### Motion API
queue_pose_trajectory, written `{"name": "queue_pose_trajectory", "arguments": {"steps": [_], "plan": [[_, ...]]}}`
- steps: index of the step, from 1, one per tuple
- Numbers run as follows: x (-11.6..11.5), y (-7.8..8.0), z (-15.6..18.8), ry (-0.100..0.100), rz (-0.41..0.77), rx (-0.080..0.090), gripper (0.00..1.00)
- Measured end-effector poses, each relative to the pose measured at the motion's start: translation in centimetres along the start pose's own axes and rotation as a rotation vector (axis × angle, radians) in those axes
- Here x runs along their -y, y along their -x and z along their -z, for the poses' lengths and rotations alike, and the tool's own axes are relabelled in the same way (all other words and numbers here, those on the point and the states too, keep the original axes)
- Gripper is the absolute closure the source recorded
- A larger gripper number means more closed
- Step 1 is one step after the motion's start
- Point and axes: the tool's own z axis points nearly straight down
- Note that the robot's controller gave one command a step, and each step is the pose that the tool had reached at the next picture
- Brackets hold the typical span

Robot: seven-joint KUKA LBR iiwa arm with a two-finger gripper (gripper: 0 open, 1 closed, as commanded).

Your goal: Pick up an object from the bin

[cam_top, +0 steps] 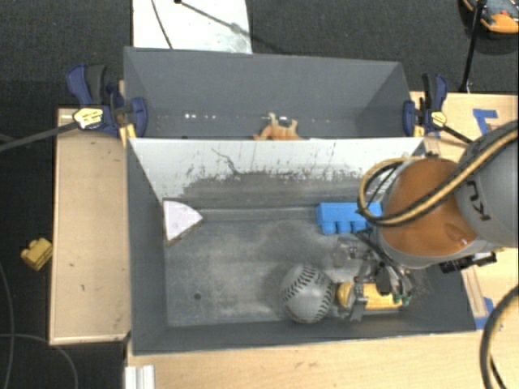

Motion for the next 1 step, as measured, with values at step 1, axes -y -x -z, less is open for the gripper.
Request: {"name": "queue_pose_trajectory", "arguments": {"steps": [1], "plan": [[1.67, 0.39, -0.8, 0.0, 0.037, 0.003, 0.0]]}}
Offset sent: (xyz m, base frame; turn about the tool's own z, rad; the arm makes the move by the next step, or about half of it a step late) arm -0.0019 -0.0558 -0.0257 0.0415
